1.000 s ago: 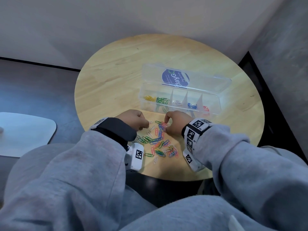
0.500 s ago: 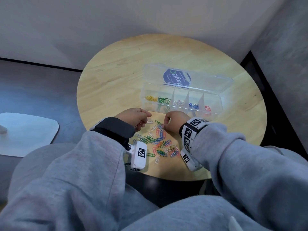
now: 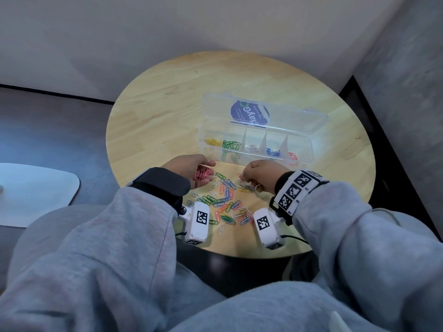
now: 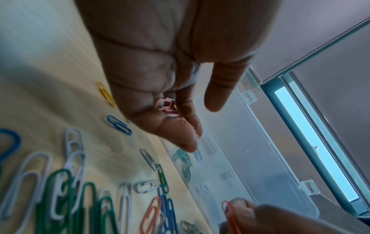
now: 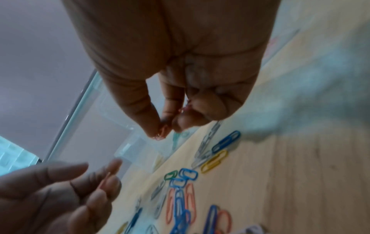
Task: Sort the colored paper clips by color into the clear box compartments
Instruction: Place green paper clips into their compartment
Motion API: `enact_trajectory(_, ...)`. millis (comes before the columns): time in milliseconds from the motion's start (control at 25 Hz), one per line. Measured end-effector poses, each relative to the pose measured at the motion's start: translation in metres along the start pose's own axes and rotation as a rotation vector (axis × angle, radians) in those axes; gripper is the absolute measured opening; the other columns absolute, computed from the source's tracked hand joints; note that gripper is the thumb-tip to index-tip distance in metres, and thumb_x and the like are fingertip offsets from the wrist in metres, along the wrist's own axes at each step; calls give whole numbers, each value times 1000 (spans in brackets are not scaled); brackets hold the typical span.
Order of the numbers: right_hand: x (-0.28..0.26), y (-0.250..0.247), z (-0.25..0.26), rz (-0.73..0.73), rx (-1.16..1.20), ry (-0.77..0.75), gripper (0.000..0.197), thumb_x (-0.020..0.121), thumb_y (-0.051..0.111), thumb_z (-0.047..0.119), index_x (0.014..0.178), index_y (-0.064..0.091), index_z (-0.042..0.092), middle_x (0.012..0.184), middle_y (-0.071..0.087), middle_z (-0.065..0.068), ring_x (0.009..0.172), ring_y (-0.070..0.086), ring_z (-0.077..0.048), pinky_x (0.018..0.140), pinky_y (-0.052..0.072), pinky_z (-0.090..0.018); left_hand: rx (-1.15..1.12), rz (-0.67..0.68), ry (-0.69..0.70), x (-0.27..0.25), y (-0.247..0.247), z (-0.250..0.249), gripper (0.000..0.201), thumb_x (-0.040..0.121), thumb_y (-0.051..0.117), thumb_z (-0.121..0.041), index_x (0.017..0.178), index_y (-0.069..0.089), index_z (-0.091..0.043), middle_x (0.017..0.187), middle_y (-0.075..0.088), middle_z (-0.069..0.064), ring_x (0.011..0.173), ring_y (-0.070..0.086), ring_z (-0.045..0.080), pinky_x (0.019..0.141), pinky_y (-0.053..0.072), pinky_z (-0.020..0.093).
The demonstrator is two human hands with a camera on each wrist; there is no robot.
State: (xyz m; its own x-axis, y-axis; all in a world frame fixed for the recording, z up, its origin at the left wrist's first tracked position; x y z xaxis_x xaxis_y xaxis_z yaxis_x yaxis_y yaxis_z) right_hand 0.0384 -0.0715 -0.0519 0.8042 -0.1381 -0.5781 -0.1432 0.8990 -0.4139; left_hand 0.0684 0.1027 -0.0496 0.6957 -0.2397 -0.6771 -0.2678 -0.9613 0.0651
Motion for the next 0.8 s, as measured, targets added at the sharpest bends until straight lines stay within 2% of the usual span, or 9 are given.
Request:
enact_trajectory(80, -4, 1, -6, 50, 236, 51, 25, 90, 55, 1, 68, 45, 10, 66, 52, -8, 40, 48, -9, 36, 36, -17, -36, 9, 5, -2, 1, 0, 17, 93, 49, -13, 81, 60, -8, 75, 58, 8, 48, 60, 10, 49, 51, 15)
enact_trajectory(200, -14, 3, -11, 94, 487, 93, 22, 93, 41, -4, 77, 47, 9, 70, 52, -9, 38, 53, -8, 37, 42, -15, -100, 77, 27, -6, 9, -1, 26, 98, 42, -21, 84, 59, -7, 83, 58, 10, 71, 58, 17, 69, 50, 24)
enact_trajectory(320, -22, -3, -16, 134, 676, 114, 27, 93, 32, -1, 86, 57, 5, 69, 52, -10, 40, 55, -10, 41, 49, -17, -115, 136, 39, -11, 20, -7, 34, 100, 36, -31, 89, 59, -9, 88, 58, 11, 79, 59, 18, 77, 49, 27)
enact_trajectory(440, -32, -20, -14, 155, 834, 108, 34, 90, 26, 0, 85, 59, -1, 65, 56, -11, 43, 59, -13, 45, 52, -18, -135, 173, 50, -13, 34, -18, 37, 99, 36, -35, 91, 61, -9, 90, 59, 11, 81, 60, 19, 79, 49, 29)
enact_trajectory(560, -39, -49, -12, 113, 946, 62, 35, 89, 27, 2, 87, 61, -5, 70, 62, -15, 52, 65, -17, 53, 56, -21, -153, 232, 50, -13, 59, -30, 39, 99, 37, -37, 93, 61, -8, 91, 61, 12, 82, 61, 20, 81, 50, 29)
enact_trajectory(680, -39, -90, -14, -11, 1045, 0, 35, 89, 27, 2, 90, 60, -8, 82, 62, -19, 68, 65, -22, 62, 58, -24, -136, 278, 47, -8, 94, -44, 39, 98, 37, -38, 92, 61, -8, 90, 61, 11, 81, 60, 20, 81, 49, 28)
enact_trajectory(800, -32, -125, -25, -162, 1065, 4, 29, 89, 29, 3, 89, 57, -6, 86, 56, -19, 75, 59, -25, 59, 58, -23, -94, 305, 39, 0, 129, -53, 39, 98, 38, -40, 91, 60, -8, 90, 60, 11, 81, 60, 19, 82, 49, 27)
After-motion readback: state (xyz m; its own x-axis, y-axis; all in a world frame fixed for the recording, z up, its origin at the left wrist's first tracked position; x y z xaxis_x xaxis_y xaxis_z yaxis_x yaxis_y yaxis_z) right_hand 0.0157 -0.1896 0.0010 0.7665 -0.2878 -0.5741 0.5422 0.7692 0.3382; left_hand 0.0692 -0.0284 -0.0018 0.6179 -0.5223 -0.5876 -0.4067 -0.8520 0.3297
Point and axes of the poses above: each hand's wrist, its own x-axis towards the middle knuckle, its own y-axis out of the palm, z = x × y, the point moved 8 cm from there along x, towards the middle knuckle
